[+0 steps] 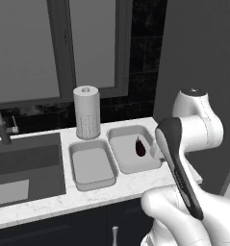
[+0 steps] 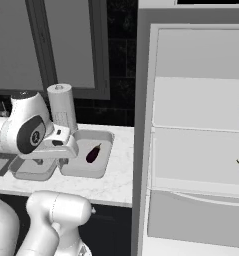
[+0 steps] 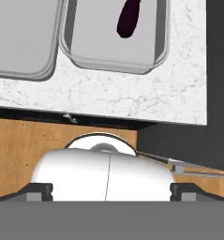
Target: Place one eggplant and one chicken drumstick in each tupperware on the nearby counter, to pack two identical lunches.
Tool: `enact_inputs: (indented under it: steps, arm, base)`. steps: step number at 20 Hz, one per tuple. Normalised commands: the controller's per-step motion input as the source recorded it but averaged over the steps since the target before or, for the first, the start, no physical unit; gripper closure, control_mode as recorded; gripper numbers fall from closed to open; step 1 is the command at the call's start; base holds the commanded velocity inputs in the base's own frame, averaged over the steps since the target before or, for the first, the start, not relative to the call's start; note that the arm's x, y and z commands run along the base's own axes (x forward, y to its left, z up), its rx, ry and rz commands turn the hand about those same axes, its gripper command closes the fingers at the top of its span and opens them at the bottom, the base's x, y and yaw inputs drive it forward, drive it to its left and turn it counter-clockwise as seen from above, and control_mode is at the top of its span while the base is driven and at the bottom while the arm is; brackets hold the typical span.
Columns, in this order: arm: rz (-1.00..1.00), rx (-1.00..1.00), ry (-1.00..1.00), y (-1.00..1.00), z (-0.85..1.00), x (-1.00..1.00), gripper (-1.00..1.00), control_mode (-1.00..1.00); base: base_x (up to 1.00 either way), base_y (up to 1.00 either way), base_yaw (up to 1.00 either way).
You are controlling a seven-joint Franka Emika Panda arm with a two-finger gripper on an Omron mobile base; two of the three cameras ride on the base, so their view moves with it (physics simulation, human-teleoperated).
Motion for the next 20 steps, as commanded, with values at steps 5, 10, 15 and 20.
enact_inputs:
  steps: [5,10,15,20]
  arm:
    - [0.00,0.00,0.00,0.00,0.00,0.00,-1.00,-1.00]
    - [0.00,0.00,0.02,-0.01,-0.03,-0.09,-1.00,1.00]
    - [0.00,0.00,0.00,0.00,0.00,0.00,-1.00,1.00]
    - [0.00,0.00,0.00,0.00,0.00,0.00,-1.00,1.00]
  base:
    - [0.00,0.00,0.00]
    - [-0.80,-0.14,-0.02]
    - [-1.00,-0.50,-0.21]
    - [-0.16,-0.92,-0.18]
